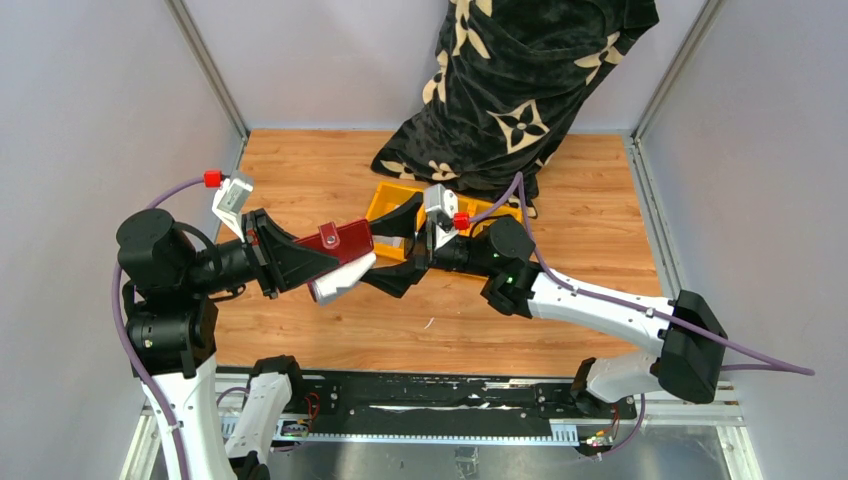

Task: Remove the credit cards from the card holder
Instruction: Remove the credit card from the card holder.

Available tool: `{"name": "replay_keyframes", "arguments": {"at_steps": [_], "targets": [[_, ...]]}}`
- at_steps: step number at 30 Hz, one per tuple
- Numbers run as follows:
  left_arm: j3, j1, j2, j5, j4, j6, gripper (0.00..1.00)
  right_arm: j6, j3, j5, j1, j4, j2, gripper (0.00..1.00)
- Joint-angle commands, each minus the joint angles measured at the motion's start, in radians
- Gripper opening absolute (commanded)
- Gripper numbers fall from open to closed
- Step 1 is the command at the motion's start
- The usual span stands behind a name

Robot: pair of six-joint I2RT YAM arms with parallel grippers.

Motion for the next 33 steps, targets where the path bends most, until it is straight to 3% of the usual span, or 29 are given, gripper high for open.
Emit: {"name": "replay_keyframes", "arguments": {"at_steps": [1,7,13,15,23,24,26,29,31,33], "targets": [[0.016,0.000,0.003,0.053,0.005,-0.036,0.00,-0.010,0.061,0.041,0.020,0.084,-0.014,0.81],[0.011,0.000,0.001,0.057,0.005,-0.028,0.00,0.065,0.080,-0.011,0.020,0.114,-0.010,0.81],[0.011,0.000,-0.001,0.069,0.005,-0.026,0.00,0.107,0.100,-0.028,0.020,0.094,-0.001,0.67],[0.009,0.000,-0.004,0.071,0.005,-0.025,0.00,0.129,0.113,-0.042,0.020,0.087,0.006,0.58],[-0.002,0.000,-0.010,0.028,0.006,-0.003,0.02,0.230,0.162,-0.088,0.016,0.045,0.016,0.02],[-0.002,0.000,-0.014,0.006,0.008,0.009,0.10,0.249,0.167,-0.081,0.015,0.016,0.011,0.00],[-0.013,0.000,-0.020,-0.024,0.043,-0.005,0.41,0.270,0.179,-0.055,0.010,-0.063,-0.005,0.00],[-0.073,0.000,-0.046,-0.043,0.257,-0.165,0.82,0.300,0.183,0.002,-0.008,-0.198,-0.047,0.00],[-0.074,0.000,-0.056,-0.069,0.304,-0.199,0.95,0.337,0.172,0.011,-0.024,-0.235,-0.073,0.00],[-0.052,0.000,-0.059,-0.096,0.307,-0.179,0.98,0.377,0.155,0.034,-0.041,-0.264,-0.096,0.00]]}}
